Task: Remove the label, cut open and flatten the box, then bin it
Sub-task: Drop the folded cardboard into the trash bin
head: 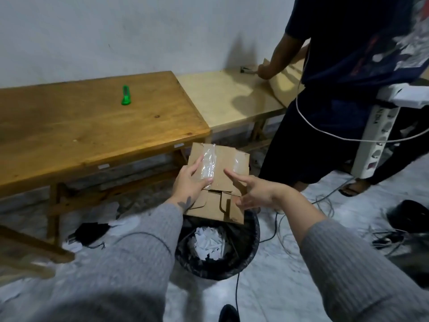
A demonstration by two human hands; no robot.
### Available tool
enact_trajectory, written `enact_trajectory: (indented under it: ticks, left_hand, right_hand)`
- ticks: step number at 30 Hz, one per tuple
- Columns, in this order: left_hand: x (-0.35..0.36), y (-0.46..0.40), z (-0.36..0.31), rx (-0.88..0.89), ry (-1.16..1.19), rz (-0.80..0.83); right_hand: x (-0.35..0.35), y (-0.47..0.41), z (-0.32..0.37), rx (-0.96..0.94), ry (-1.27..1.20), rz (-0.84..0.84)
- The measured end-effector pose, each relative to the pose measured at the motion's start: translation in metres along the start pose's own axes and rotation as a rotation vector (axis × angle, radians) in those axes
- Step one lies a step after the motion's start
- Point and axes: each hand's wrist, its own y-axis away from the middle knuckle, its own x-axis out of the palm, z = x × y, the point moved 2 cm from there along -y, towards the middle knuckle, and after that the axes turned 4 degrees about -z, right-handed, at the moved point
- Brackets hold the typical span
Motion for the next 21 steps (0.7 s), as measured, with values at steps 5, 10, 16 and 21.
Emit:
enact_trajectory:
  ticks: [5, 10, 16, 21]
  left_hand:
    - [0.032, 0.008, -0.002, -0.017, -0.026, -0.103]
    - [0.046, 0.016, 0.014, -0.151, -0.039, -0.047]
    - [0.041, 0.013, 0.042, -0.491, 0.057, 0.373]
    - [0.054, -0.007, 0.085, -0.384, -0.031, 0.364]
  right_hand:
    - [-0.025, -0.025, -0.022, -0.149, 0.235, -0.128]
    - [-0.032, -0.043, -0.049, -0.181, 0.416, -0.217]
    - [-0.034, -0.080, -0.095, -0.147, 0.455, -0.152]
    - [-0.026, -0.109, -0.123, -0.122, 0.384, -0.129]
